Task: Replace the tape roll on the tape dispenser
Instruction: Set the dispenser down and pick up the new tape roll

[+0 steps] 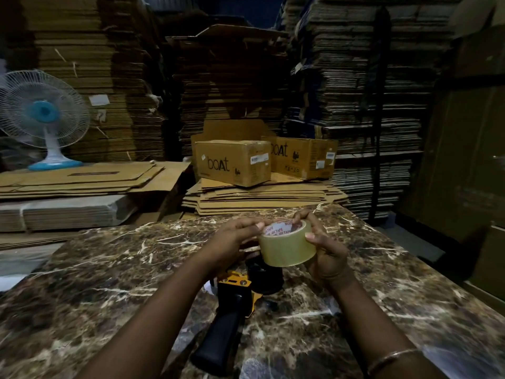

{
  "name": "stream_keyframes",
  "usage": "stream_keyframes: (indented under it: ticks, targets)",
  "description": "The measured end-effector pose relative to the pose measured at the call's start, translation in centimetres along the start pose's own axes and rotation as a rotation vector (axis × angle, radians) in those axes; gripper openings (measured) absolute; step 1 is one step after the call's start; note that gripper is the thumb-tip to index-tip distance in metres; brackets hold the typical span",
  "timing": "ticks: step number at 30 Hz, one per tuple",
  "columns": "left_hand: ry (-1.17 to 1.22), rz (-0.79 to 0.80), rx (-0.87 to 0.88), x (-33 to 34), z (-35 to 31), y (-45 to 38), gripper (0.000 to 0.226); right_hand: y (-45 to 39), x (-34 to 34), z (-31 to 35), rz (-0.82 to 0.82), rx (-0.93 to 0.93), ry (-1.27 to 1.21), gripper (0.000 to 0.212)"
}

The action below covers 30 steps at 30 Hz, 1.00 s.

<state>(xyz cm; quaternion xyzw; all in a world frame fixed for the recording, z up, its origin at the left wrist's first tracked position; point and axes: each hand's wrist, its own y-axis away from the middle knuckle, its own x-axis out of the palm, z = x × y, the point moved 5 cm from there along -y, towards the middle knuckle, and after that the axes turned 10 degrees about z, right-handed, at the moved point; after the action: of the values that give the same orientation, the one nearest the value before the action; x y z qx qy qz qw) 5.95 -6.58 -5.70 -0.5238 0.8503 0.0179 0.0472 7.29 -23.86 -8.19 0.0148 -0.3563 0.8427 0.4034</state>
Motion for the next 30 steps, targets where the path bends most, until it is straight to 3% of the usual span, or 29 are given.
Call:
stream_keyframes:
  ticks: [7, 16, 20, 25, 30]
  targets:
    - [0.046, -0.129, -0.013, 0.1, 0.0, 0.8, 0.038, 0.1, -0.2, 1.0, -0.109, -0.105, 0.178, 0.045]
    - [-0.289, -0.358, 0.208, 0.2, -1.1, 2.1, 0.065, 0.7, -0.4, 1.2, -0.253, -0.203, 0.417, 0.053]
    - [-0.384, -0.403, 0.208, 0.6, -1.1, 1.8, 0.056, 0.8, -0.4, 1.3, -0.295, -0.208, 0.524, 0.051]
    - [-0.409, -0.373, 0.197, 1.1, -1.2, 1.3, 0.017, 0.9, -0.5, 1.3, -0.332, -0.205, 0.582, 0.05]
    - [-0.324, -0.36, 0.16, 0.9, -0.7, 1.2, 0.012, 1.0, -0.5, 1.3, -0.35, -0.203, 0.586, 0.047]
